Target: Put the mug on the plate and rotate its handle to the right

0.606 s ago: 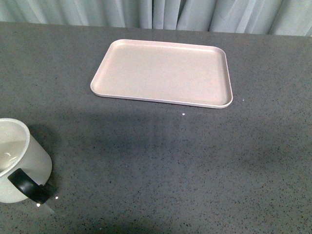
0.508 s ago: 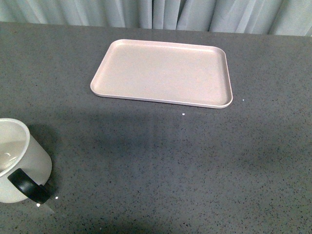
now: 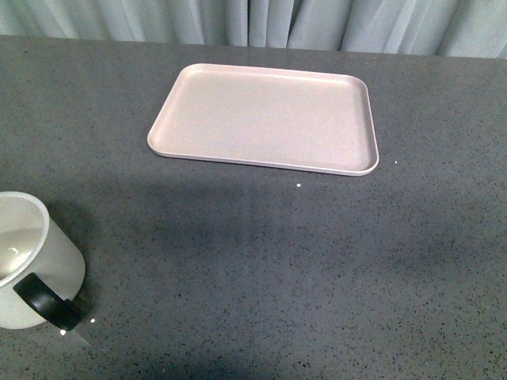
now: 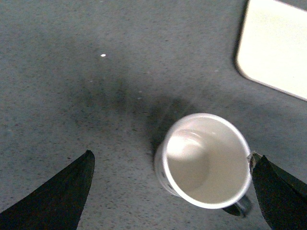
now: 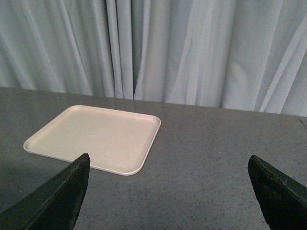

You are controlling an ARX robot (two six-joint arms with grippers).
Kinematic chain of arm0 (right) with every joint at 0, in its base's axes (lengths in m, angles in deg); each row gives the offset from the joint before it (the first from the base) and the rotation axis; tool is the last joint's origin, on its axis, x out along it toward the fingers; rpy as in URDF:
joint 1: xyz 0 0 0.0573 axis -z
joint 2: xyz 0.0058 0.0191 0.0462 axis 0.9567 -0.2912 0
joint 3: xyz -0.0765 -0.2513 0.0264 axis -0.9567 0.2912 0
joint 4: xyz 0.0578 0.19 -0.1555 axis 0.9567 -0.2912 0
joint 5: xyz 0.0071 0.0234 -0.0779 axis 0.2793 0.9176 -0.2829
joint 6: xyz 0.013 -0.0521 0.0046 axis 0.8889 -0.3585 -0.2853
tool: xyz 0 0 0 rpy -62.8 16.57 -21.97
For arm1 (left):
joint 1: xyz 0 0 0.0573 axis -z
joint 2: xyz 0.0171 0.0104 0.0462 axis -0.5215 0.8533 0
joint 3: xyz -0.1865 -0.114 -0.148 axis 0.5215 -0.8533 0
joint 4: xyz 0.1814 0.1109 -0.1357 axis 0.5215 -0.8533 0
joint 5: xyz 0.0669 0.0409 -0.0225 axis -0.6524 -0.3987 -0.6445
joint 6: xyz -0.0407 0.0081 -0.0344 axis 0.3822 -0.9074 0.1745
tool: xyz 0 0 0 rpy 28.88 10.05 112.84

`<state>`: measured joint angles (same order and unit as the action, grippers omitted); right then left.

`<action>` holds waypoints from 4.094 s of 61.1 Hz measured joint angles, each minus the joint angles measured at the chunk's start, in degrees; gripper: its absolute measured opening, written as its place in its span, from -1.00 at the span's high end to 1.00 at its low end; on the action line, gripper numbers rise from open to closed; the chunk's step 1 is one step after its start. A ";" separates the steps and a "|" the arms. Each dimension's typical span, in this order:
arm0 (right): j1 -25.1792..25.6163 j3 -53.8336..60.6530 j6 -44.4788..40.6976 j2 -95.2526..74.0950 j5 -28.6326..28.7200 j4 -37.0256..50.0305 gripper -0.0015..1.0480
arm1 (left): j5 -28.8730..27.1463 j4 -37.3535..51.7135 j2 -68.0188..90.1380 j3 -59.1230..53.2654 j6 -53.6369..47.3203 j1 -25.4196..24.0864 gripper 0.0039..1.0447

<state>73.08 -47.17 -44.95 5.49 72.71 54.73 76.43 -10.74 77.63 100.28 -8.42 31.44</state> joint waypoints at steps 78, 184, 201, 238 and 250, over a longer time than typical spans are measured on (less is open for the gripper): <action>0.00 0.00 0.00 0.00 0.00 0.00 -0.82 | -14.62 10.78 39.74 7.93 10.64 9.90 -0.29; 0.00 0.00 0.00 0.00 0.00 0.00 -0.82 | -7.67 -6.64 73.07 66.10 13.42 27.98 0.96; 0.02 0.00 0.00 0.00 0.00 0.00 -0.82 | -6.71 -10.12 79.56 74.07 9.62 28.09 0.96; 0.00 0.00 0.00 0.00 0.00 0.00 -0.82 | -2.99 -12.02 87.69 82.05 8.33 28.09 0.96; 0.00 0.00 0.00 0.00 0.00 0.00 -0.82 | -2.32 -12.33 88.94 83.45 7.32 28.35 0.90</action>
<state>73.08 -47.17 -44.95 5.49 72.71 54.73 74.11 -23.06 166.56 183.73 -1.10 59.79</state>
